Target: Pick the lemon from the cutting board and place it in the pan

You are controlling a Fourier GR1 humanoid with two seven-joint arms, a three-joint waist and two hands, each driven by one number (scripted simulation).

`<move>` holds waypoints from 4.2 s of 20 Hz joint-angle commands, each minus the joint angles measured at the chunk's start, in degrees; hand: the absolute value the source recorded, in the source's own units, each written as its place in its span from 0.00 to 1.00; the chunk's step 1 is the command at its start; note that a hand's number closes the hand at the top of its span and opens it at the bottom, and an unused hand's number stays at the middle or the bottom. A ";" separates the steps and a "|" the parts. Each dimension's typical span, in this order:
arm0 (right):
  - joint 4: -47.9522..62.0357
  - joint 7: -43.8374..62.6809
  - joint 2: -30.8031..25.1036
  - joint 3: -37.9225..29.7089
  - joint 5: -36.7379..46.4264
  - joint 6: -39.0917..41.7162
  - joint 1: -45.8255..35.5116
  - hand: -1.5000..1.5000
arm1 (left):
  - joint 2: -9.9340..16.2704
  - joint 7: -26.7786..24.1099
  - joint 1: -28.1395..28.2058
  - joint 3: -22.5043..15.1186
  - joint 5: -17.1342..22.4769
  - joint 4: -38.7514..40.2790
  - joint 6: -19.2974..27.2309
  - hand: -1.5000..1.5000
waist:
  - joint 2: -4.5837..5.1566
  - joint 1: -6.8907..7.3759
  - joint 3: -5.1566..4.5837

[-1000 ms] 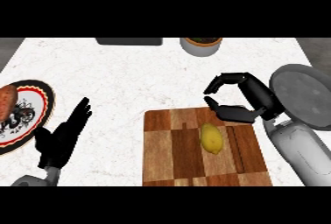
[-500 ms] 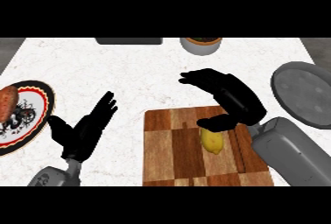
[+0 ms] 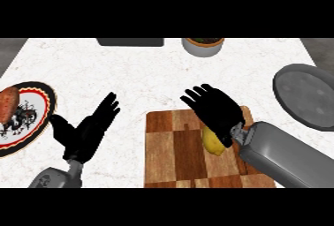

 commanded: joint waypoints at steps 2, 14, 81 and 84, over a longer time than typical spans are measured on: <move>-0.76 16.83 7.32 6.37 2.02 17.73 -3.22 0.00 | 0.23 1.17 -0.41 0.60 0.39 -0.30 -0.24 0.50 | 0.27 -0.21 0.16; 2.10 43.19 27.29 6.15 1.37 36.40 6.94 0.00 | -1.88 -1.55 1.71 0.82 -1.50 -0.08 -0.57 0.50 | 0.71 -0.82 0.37; -34.40 -21.60 -3.34 -56.40 -27.70 -20.34 60.38 1.00 | -6.61 2.44 6.94 8.04 -7.97 -4.57 -6.55 0.50 | 0.95 -1.26 0.57; -22.81 -27.04 -4.31 -61.22 -27.02 -19.36 53.21 1.00 | -8.96 -0.52 6.94 6.32 -9.52 -1.83 -7.51 0.50 | 1.10 -0.28 0.48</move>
